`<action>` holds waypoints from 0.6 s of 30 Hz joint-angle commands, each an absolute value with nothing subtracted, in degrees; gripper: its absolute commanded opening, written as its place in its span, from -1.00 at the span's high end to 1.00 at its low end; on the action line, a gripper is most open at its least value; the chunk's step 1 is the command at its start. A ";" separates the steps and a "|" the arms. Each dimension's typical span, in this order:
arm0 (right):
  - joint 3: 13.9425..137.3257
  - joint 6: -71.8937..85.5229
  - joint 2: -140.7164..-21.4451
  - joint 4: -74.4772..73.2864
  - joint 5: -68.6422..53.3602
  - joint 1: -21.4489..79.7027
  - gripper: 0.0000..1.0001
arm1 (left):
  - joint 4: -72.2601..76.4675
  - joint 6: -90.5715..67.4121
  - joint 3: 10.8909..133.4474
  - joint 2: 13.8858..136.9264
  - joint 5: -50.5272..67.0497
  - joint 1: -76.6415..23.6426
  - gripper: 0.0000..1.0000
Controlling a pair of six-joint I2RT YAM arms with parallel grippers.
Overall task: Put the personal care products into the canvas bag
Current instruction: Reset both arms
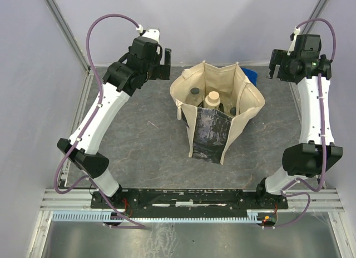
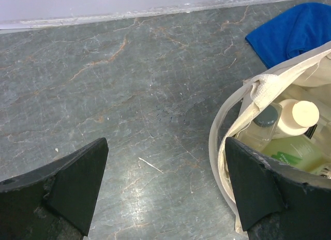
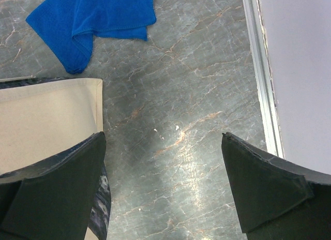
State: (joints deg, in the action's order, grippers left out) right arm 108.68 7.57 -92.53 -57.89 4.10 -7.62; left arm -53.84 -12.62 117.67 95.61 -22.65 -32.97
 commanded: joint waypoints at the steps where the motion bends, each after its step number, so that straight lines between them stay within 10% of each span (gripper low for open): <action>1: 112.02 6.74 -91.53 -57.38 3.86 -7.73 -1.00 | -52.19 -10.81 117.73 94.02 -24.36 -32.80 -0.99; 18: 110.94 6.63 -91.37 -57.31 3.34 -7.66 -1.00 | -52.03 -10.25 116.93 93.33 -24.83 -32.81 -0.99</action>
State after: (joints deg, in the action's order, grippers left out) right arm 109.82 7.18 -92.53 -58.08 3.84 -7.62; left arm -53.84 -12.27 117.14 95.61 -23.90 -32.97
